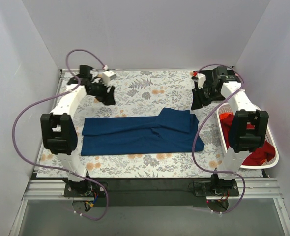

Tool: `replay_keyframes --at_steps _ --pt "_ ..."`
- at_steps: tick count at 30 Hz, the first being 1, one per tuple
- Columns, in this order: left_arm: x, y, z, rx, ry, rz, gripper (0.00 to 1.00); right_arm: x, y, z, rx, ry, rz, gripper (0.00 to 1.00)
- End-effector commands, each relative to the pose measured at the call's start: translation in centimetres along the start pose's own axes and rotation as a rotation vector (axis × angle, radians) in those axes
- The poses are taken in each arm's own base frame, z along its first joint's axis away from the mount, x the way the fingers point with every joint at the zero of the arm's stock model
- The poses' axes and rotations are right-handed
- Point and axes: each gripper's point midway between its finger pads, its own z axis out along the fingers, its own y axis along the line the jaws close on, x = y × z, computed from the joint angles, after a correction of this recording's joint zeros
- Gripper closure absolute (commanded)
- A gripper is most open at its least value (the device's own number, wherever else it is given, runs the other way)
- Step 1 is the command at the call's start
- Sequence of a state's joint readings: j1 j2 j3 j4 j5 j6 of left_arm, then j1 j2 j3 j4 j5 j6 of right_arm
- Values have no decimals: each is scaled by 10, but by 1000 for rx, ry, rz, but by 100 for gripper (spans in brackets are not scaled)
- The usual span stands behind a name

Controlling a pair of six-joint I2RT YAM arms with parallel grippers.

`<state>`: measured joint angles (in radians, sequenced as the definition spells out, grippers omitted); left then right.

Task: Fold and stack the t-shirts
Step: Fold the tshirt

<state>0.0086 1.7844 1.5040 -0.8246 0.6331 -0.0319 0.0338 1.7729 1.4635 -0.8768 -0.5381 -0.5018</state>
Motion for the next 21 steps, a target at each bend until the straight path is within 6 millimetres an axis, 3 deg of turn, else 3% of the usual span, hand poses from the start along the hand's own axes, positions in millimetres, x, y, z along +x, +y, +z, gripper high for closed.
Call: replay_keyframes --at_steps 1,2,5,6,9,14,17,21 --pt "-60 -37 52 62 -96 -118 46 -23 -21 5 13 -19 82 56" --pt "-70 -50 77 94 -84 -122 46 -28 -27 7 18 -25 83 56" --pt "-103 -71 110 131 -120 -177 44 -39 -39 17 25 -31 108 56" --pt "-98 -73 132 137 -91 -220 43 -38 -44 23 21 -23 118 56" --pt "-107 -82 170 134 -67 -298 43 -34 -55 35 31 -7 146 56" --pt "-110 -106 209 139 -54 -282 43 -22 -63 51 35 24 184 55" --pt "-107 -108 227 129 -51 -289 43 -16 -66 59 27 37 202 54" --pt "-105 -121 243 155 -38 -275 43 -11 -67 67 13 50 217 54"
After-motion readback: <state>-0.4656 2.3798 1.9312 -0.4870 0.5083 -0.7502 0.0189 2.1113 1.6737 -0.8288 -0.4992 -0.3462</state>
